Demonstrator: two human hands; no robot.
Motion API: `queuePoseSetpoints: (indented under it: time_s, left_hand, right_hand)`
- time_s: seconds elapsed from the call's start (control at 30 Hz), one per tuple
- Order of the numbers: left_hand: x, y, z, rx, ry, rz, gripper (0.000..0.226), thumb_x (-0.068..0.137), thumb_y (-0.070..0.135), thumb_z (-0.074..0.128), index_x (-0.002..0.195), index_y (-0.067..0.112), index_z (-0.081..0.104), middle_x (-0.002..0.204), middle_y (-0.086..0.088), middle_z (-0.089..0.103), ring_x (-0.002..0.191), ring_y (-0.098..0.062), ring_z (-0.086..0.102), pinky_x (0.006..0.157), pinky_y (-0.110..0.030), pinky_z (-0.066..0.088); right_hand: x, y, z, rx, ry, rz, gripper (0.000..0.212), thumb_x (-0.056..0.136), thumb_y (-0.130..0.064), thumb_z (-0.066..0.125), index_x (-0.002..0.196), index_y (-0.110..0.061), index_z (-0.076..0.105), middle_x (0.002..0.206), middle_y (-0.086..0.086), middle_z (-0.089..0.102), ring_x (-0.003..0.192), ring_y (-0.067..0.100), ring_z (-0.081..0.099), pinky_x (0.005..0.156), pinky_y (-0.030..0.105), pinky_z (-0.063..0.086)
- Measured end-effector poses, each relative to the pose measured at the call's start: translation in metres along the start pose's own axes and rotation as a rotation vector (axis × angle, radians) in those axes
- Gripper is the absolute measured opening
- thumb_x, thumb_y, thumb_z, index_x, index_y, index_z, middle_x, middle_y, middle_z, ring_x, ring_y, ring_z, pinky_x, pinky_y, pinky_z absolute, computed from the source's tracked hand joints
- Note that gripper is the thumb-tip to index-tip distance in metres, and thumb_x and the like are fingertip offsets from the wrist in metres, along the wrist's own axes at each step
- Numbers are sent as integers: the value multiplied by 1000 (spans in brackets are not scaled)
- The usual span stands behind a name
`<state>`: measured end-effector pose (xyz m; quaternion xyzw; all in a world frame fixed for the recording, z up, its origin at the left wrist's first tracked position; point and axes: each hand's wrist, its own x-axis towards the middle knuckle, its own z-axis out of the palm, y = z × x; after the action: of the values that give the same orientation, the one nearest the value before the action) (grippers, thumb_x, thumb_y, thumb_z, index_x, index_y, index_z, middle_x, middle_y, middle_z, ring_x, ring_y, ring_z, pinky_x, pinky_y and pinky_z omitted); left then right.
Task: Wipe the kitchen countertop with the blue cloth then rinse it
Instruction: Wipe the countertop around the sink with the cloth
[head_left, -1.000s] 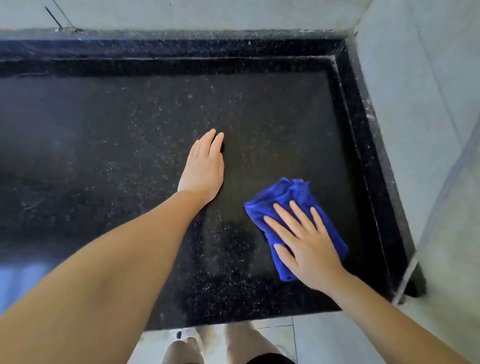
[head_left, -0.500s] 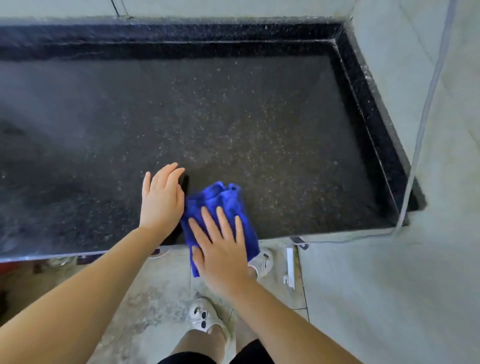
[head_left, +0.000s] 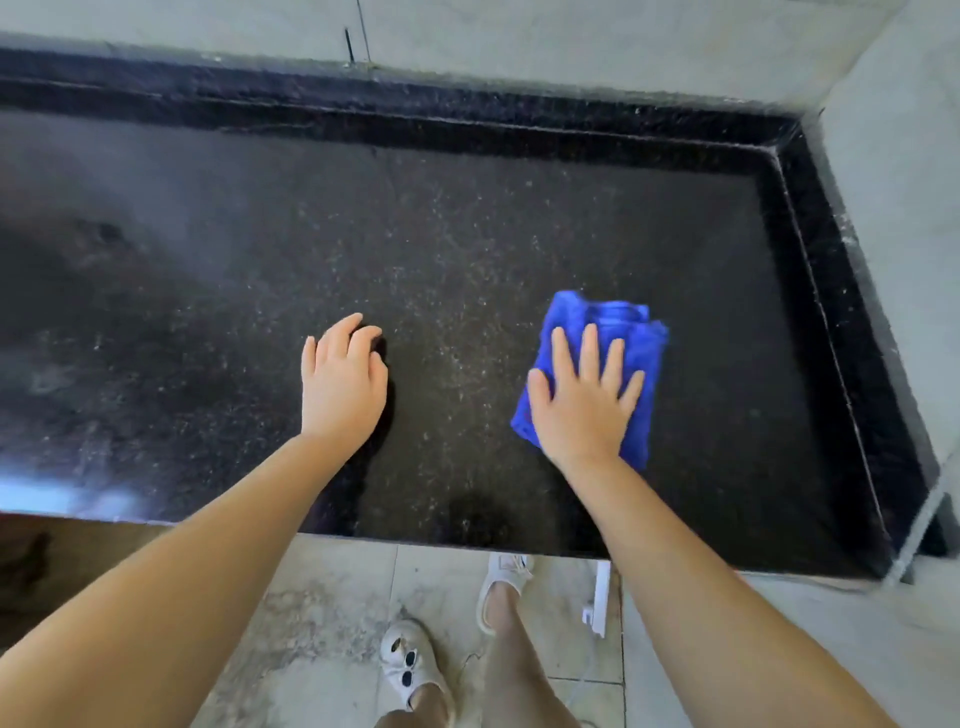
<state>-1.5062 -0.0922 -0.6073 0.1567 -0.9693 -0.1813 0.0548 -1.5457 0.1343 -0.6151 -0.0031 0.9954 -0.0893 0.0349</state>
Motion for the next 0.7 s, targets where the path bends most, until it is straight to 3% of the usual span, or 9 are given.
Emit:
queuePoseSetpoints:
  time_s: [0.1, 0.17, 0.23, 0.3, 0.4, 0.47, 0.53, 0.63, 0.7]
  left_hand:
    - [43, -4, -1, -8, 48, -148, 33, 95, 12, 39, 124, 6, 53, 142, -11, 42, 132, -28, 34, 114, -45, 16]
    - [63, -6, 1, 7, 66, -200, 33, 93, 10, 39, 123, 4, 53, 140, -13, 43, 131, -31, 35, 113, -46, 15]
    - [72, -4, 5, 37, 78, -219, 32, 92, 8, 41, 122, 2, 52, 138, -15, 43, 129, -33, 34, 114, -47, 14]
    - [71, -1, 9, 61, 79, -223, 31, 92, 8, 42, 121, 1, 51, 137, -16, 43, 129, -34, 34, 114, -49, 13]
    - [72, -2, 11, 64, 66, -235, 31, 93, 9, 41, 121, 2, 50, 137, -15, 42, 128, -33, 34, 114, -49, 14]
    - [75, -3, 10, 58, 64, -248, 33, 94, 11, 40, 125, 4, 48, 139, -13, 40, 130, -30, 32, 115, -47, 11]
    - [76, -2, 11, 49, 63, -268, 39, 97, 16, 37, 134, 5, 40, 146, -12, 33, 136, -27, 25, 117, -43, 7]
    - [75, -3, 11, 41, 64, -298, 46, 99, 19, 34, 142, 5, 30, 153, -10, 21, 142, -24, 15, 117, -40, 3]
    - [77, -4, 11, 60, 65, -327, 45, 98, 17, 36, 141, 6, 32, 152, -10, 24, 142, -23, 16, 116, -44, 2]
  right_hand:
    - [-70, -64, 13, 11, -57, -522, 50, 88, -46, 36, 136, -35, 44, 148, -3, 39, 138, 27, 32, 111, 56, 22]
    - [-71, -59, 8, 46, -162, -750, 47, 88, -45, 39, 134, -37, 46, 147, -8, 41, 137, 22, 35, 111, 52, 26]
    - [-28, -24, 4, 39, -165, -888, 46, 88, -44, 39, 132, -37, 48, 144, -10, 44, 134, 19, 39, 110, 47, 24]
    - [37, 19, -1, -31, -115, -820, 47, 89, -43, 36, 133, -34, 48, 143, -8, 45, 132, 21, 42, 108, 45, 22]
    - [159, 58, -13, -86, -30, -474, 50, 92, -43, 29, 139, -30, 43, 149, -2, 38, 137, 26, 35, 110, 50, 22]
    - [215, 45, -20, -34, -73, -185, 50, 97, -43, 27, 145, -33, 29, 156, -3, 21, 144, 24, 16, 114, 53, 13]
    - [222, 7, -16, 25, -82, -62, 51, 97, -43, 27, 147, -34, 22, 158, -2, 13, 145, 26, 7, 114, 55, 7]
    - [133, -50, 6, -5, -9, -413, 52, 91, -43, 32, 141, -30, 38, 152, 2, 32, 141, 29, 26, 111, 56, 18]
    - [51, -63, 7, 14, -106, -725, 52, 89, -44, 37, 138, -31, 43, 149, -1, 37, 138, 27, 32, 110, 53, 20]
